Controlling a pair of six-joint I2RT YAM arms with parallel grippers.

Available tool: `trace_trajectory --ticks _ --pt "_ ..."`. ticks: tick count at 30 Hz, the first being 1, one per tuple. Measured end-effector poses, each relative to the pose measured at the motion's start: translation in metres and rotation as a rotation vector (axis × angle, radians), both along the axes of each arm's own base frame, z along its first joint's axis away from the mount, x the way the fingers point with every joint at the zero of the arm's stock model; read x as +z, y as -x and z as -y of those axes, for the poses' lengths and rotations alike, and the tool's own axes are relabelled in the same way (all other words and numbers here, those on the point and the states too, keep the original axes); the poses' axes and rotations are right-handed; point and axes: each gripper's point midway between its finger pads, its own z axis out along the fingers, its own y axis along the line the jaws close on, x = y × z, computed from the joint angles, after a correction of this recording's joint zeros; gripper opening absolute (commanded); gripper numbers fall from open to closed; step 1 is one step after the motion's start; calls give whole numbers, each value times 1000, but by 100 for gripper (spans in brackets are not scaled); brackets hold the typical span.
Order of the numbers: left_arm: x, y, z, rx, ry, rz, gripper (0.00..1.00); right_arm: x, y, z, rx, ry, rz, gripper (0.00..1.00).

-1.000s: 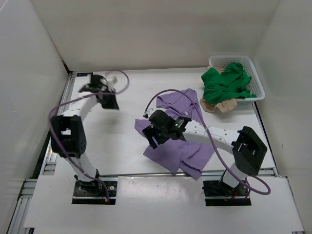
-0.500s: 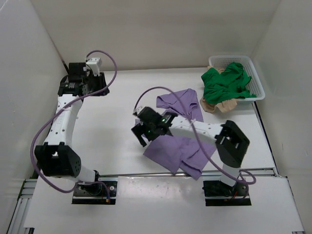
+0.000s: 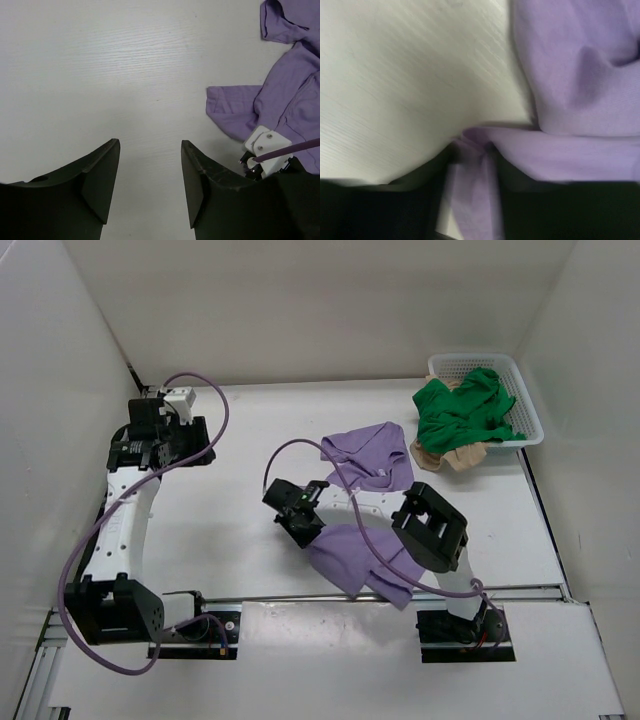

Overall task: Fold and stack the t-shirts
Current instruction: Flatten out the tshirt

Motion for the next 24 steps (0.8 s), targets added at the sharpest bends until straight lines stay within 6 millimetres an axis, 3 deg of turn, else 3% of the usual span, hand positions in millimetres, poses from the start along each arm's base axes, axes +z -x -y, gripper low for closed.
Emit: trace_trajectory --ticks 1,2,6,9,11,13,15,16,17,19,22,24 --pt "3 1 -1 3 -2 10 64 0 0 -3 1 1 -2 5" --pt "4 2 -2 8 -3 15 64 0 1 -6 5 1 -9 0" --pt "0 4 -6 19 -6 10 64 4 4 -19 50 -1 -26 0" --pt "-6 6 -8 27 -6 -6 64 26 -1 -46 92 -44 -37 0" --pt "-6 6 -9 30 -7 -7 66 70 -19 -88 112 -173 13 0" --pt "-6 6 -11 36 -8 -6 68 141 -40 -126 110 -379 99 0" --pt "-5 5 -12 40 -9 -4 69 212 -55 -136 87 -559 180 0" --pt "-4 5 -13 41 -10 -2 69 242 -62 -128 65 -623 213 0" --pt "-3 5 -13 42 -10 1 71 274 -71 -108 29 -676 256 0" --pt "1 3 -13 42 -10 11 72 316 -91 -58 -69 -734 337 0" --pt "2 3 -10 31 -7 15 75 329 -114 25 -251 -728 422 0" --pt "1 4 -1 4 -7 12 77 307 -121 79 -381 -675 431 0"
